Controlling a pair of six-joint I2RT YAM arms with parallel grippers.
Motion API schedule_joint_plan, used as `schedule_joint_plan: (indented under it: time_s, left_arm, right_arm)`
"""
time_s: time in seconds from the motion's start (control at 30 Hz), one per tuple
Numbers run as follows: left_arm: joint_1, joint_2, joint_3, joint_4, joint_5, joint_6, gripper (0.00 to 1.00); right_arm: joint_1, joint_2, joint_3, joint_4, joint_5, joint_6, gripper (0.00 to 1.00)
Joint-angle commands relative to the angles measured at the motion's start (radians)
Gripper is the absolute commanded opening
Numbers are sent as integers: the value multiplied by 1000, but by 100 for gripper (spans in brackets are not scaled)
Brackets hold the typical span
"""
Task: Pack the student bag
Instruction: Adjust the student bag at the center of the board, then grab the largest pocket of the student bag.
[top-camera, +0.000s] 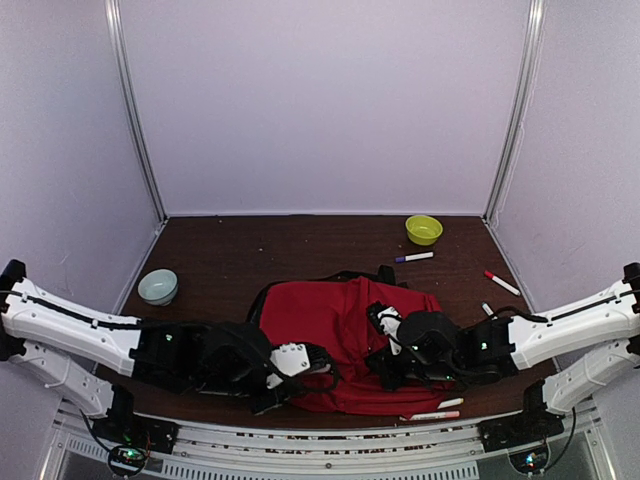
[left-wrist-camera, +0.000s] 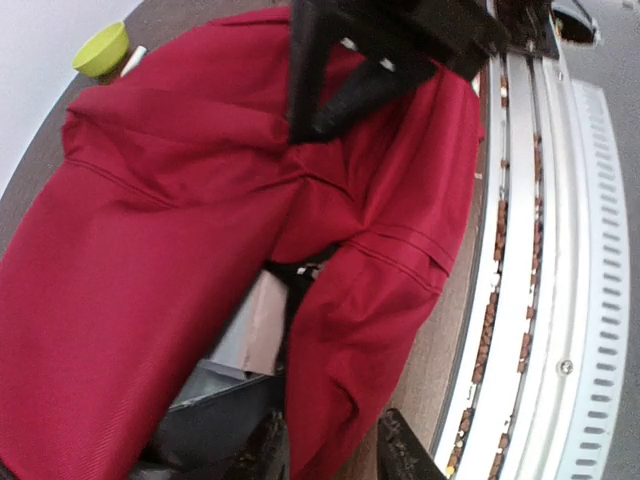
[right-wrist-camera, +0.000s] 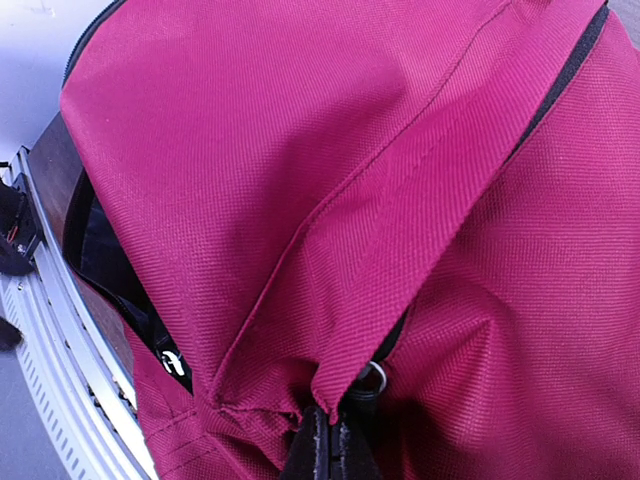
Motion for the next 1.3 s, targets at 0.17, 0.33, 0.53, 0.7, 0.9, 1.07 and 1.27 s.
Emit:
schedule_joint_plan:
  time_s: [0.17, 0.33, 0.53, 0.7, 0.9, 1.07, 1.27]
  left_arm:
    - [210, -67, -9, 41, 186, -35, 31]
    - [266, 140, 97, -6, 320, 1, 21]
    - [268, 208, 130, 42, 490, 36, 29]
    - [268, 164, 77, 82, 589, 57, 40]
    - [247, 180, 59, 63, 552, 71, 44]
    - [224, 240, 71, 86, 484, 75, 45]
    - [221, 253, 65, 185, 541, 60, 40]
  right_arm:
    - [1, 5, 24, -12, 36, -15, 0]
    - [1, 13, 31, -11, 27, -16, 0]
    - [1, -2, 16, -14, 40, -12, 0]
    - [1, 0, 16, -12, 42, -17, 0]
    - [0, 16, 28, -12, 37, -23, 0]
    - [0, 23, 37, -15, 36, -26, 0]
    - [0, 20, 39, -25, 40, -26, 0]
